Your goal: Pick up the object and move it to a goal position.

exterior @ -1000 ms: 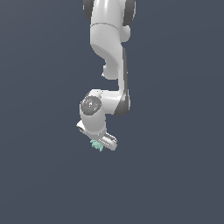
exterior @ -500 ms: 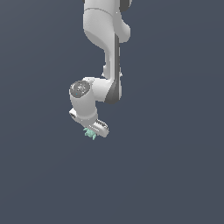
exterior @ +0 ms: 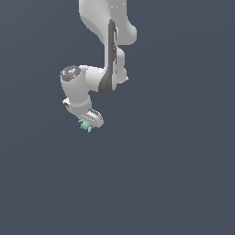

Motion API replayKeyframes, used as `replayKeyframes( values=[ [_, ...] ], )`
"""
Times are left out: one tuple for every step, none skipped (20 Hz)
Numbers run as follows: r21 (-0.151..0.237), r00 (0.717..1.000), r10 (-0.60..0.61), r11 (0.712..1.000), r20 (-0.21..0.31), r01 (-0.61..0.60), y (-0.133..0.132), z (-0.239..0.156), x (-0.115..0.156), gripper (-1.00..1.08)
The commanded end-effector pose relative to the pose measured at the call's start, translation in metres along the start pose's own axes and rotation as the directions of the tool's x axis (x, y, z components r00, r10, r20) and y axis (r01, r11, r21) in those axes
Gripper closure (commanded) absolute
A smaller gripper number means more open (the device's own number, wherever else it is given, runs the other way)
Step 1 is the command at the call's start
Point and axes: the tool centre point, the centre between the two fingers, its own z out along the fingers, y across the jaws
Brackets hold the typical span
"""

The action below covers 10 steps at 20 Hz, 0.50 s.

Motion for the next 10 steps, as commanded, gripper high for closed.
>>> replayKeyframes(
  values=[
    [0.000, 1.000, -0.001, 1.000, 0.000, 0.001, 0.017, -0.006, -0.007, 1.08],
    [0.000, 1.000, -0.001, 1.000, 0.000, 0.001, 0.023, -0.009, -0.009, 1.08],
    [0.000, 1.000, -0.001, 1.000, 0.000, 0.001, 0.028, -0.011, -0.011, 1.08],
    [0.000, 1.000, -0.001, 1.000, 0.000, 0.001, 0.033, -0.013, -0.013, 1.08],
    [0.000, 1.000, -0.001, 1.000, 0.000, 0.001, 0.038, -0.014, -0.015, 1.08],
    [0.000, 1.000, -0.001, 1.000, 0.000, 0.001, 0.042, -0.016, -0.016, 1.08],
    [0.000, 1.000, -0.001, 1.000, 0.000, 0.001, 0.045, -0.017, -0.017, 1.08],
    [0.000, 1.000, -0.001, 1.000, 0.000, 0.001, 0.048, -0.019, -0.018, 1.08],
    [0.000, 1.000, -0.001, 1.000, 0.000, 0.001, 0.050, -0.019, -0.019, 1.08],
    [0.000, 1.000, -0.001, 1.000, 0.000, 0.001, 0.052, -0.020, -0.019, 1.08]
  ],
)
